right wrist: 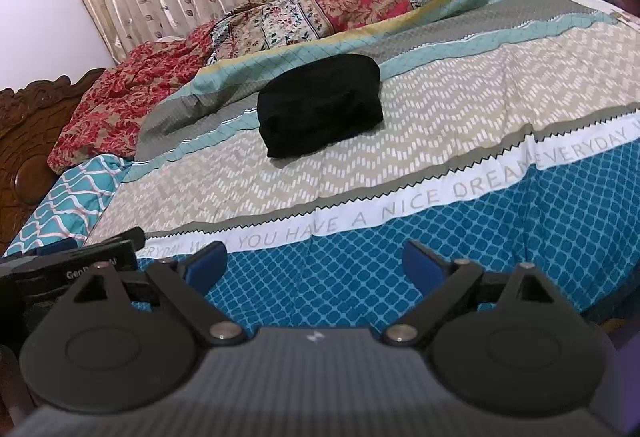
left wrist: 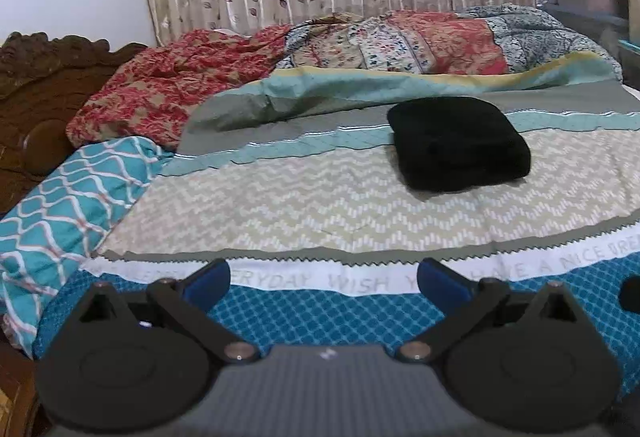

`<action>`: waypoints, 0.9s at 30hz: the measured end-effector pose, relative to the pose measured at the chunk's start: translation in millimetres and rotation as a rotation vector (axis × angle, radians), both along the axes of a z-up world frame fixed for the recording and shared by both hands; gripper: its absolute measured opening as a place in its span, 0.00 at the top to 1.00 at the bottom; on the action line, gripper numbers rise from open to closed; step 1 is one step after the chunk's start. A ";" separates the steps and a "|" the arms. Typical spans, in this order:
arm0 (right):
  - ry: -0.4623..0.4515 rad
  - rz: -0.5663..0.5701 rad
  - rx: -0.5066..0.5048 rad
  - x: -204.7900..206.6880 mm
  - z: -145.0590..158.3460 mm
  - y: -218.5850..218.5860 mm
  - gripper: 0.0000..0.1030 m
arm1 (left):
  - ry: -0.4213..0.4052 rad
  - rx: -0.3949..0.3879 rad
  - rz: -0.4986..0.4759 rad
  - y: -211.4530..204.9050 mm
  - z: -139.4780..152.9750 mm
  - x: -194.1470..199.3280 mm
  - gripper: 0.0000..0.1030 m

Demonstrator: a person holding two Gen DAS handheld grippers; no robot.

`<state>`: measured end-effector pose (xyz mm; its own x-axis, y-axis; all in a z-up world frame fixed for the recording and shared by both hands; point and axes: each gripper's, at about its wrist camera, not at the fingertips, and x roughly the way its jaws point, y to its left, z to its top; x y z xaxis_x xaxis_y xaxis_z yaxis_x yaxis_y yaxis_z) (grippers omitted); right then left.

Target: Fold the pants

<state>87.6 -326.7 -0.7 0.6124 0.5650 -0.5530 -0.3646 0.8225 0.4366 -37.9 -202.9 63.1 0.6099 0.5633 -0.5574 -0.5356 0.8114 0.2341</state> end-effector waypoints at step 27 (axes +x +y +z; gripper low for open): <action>0.018 -0.026 0.006 -1.4 -1.4 0.2 0.07 | 0.150 -0.133 -0.019 5.9 -16.7 5.5 0.00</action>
<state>86.2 -326.4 -2.0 0.6170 0.5525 -0.5604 -0.3356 0.8288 0.4477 -32.4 -197.0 46.4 0.5242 0.4676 -0.7117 -0.4870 0.8502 0.2000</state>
